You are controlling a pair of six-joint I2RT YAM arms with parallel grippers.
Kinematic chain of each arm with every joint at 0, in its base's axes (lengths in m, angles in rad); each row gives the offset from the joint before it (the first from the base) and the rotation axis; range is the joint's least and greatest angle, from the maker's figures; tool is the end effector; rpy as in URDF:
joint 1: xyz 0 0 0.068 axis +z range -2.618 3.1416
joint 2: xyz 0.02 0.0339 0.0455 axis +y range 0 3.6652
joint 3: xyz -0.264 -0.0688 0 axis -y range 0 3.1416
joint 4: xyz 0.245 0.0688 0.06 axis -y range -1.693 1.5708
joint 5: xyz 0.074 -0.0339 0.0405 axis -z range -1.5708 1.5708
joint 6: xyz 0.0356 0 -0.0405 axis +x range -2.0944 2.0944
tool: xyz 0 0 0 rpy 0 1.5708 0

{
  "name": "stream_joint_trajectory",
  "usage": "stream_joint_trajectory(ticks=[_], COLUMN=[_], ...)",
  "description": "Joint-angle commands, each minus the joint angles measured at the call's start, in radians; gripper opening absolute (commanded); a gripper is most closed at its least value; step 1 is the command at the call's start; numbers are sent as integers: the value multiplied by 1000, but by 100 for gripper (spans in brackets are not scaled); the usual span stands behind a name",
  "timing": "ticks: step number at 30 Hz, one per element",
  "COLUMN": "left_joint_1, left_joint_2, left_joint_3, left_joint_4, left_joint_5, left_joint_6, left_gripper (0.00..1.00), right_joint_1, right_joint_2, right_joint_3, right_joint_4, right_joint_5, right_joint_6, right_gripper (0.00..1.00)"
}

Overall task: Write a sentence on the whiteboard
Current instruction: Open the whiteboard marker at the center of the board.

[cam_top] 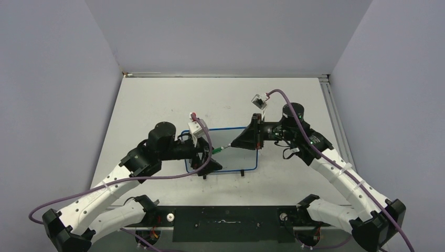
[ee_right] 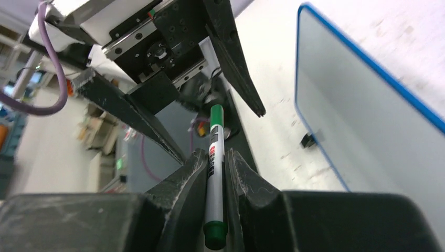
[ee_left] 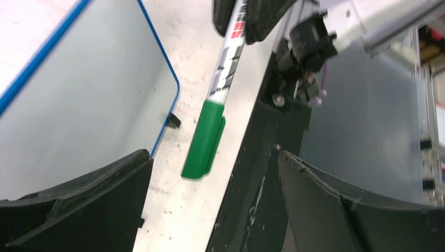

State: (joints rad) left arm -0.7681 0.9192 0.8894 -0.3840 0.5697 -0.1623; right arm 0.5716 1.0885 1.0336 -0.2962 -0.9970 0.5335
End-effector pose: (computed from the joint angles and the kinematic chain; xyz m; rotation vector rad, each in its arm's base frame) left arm 0.1318 -0.1540 0.3343 0.9943 1.8560 -1.1470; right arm 0.1799 0.1513 0.3618 -0.7941 1.9739 1.6507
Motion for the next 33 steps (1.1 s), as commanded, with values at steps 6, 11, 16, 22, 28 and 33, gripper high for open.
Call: stream_joint_trajectory(ticks=[6, 11, 16, 22, 28, 33], left_joint_1=[131, 173, 173, 174, 187, 191], left_joint_2=[-149, -154, -126, -96, -88, -77], left_joint_3=[-119, -154, -143, -135, -120, -121], left_joint_4=[634, 842, 921, 947, 946, 958], left_joint_5=[-153, -152, -171, -214, -250, -265], left_joint_6=[-525, -705, -808, -861, -888, -932], left_gripper=[91, 91, 91, 85, 69, 55], right_joint_1=[0, 12, 24, 42, 45, 48], right_joint_2=[-187, -170, -132, -93, -72, -64], right_joint_3=[-194, -234, -258, -254, -278, -280], right_joint_4=[775, 951, 1086, 1128, 1201, 1208], right_joint_5=[293, 330, 306, 280, 270, 261], right_joint_6=[200, 223, 260, 261, 301, 314], right_gripper=[5, 5, 5, 5, 5, 5])
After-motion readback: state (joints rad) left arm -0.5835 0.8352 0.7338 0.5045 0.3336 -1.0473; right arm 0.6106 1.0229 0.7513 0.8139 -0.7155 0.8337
